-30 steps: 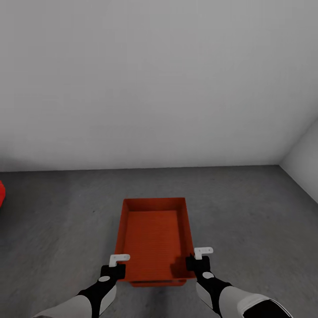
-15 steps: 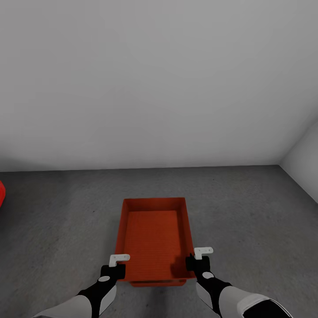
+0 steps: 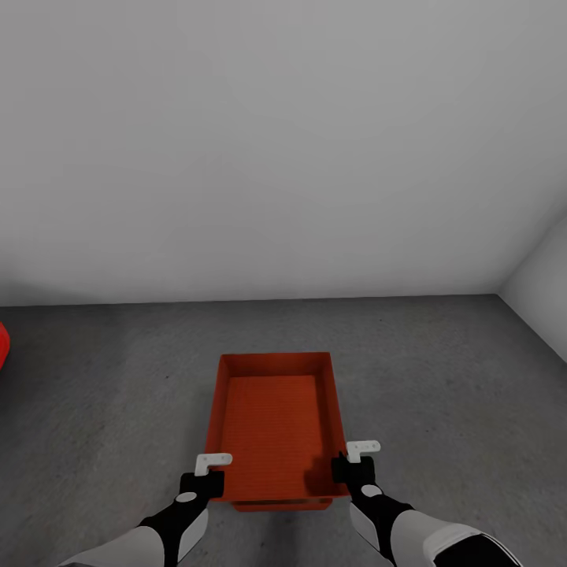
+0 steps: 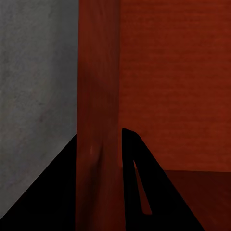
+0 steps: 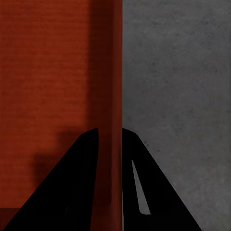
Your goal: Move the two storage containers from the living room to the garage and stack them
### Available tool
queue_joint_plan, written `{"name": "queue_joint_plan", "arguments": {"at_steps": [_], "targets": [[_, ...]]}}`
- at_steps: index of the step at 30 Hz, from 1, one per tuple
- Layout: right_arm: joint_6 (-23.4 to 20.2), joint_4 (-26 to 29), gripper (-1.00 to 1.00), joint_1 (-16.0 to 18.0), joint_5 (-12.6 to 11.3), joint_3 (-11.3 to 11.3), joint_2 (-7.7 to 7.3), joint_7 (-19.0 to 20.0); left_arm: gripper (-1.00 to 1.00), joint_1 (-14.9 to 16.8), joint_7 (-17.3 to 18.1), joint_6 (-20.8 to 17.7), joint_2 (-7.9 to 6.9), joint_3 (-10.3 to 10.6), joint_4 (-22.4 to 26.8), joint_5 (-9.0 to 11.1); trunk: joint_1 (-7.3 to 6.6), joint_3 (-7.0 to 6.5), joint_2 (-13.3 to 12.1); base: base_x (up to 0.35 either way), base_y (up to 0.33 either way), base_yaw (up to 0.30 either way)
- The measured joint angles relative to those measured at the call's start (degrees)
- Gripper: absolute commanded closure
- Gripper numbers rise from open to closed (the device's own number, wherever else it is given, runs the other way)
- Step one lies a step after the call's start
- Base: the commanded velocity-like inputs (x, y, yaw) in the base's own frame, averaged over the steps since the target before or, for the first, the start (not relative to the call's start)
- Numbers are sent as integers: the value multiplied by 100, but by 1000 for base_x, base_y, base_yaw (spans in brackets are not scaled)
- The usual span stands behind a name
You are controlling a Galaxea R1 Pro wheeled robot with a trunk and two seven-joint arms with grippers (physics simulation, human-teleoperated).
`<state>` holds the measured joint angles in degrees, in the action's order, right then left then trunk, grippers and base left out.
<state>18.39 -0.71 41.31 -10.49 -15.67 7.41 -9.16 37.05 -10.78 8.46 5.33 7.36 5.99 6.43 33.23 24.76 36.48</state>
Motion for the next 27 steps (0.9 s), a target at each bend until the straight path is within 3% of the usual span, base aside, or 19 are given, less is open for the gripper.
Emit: {"name": "queue_joint_plan", "arguments": {"at_steps": [15,27], "targets": [[-9,2,100,-1,44,42,-12,9,100,0,-29,-11,14,10,3,-1,0,0,0,0,0,0],[-13,2,100,1,41,37,-10,9,100,0,-25,-11,12,9,1,2,263,215,480,0,0,0]]}}
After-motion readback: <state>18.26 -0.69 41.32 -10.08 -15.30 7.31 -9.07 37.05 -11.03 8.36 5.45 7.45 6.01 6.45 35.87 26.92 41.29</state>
